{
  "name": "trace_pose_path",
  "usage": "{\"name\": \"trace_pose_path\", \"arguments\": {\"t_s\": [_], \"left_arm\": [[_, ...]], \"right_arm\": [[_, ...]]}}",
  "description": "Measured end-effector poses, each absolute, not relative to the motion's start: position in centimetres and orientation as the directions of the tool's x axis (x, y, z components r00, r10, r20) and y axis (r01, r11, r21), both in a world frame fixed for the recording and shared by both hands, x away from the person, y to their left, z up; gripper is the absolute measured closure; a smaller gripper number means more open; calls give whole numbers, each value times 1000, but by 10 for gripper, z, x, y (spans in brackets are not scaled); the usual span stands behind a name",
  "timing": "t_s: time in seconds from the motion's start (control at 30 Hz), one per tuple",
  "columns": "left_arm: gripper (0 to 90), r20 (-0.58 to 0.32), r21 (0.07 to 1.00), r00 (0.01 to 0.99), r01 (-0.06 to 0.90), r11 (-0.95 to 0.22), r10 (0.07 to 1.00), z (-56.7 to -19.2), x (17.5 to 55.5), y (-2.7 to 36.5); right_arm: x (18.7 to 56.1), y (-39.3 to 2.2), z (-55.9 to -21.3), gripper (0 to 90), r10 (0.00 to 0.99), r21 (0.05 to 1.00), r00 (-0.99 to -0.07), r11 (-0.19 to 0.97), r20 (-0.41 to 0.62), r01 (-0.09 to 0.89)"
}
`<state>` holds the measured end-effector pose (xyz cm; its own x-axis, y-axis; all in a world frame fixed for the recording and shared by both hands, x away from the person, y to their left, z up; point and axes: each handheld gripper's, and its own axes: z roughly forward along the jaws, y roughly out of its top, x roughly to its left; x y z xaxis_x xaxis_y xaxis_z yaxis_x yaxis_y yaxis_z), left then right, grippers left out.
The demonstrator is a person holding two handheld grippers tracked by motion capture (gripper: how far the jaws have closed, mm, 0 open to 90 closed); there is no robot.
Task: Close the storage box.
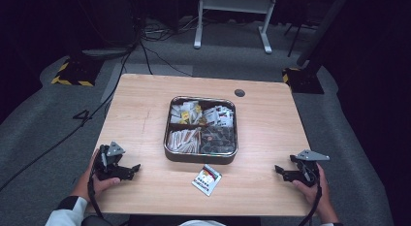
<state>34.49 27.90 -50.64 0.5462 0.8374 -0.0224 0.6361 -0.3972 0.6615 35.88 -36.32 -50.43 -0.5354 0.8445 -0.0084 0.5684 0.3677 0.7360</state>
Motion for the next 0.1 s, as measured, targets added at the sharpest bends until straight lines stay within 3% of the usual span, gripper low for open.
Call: {"name": "trace_pose_path", "arguments": {"t_s": [0.1], "left_arm": [[1, -23, 662, 546, 636, -397, 837, -506, 345, 279]], "right_arm": [[359, -363, -504, 159, 845, 736, -535, 368, -8, 569]]}}
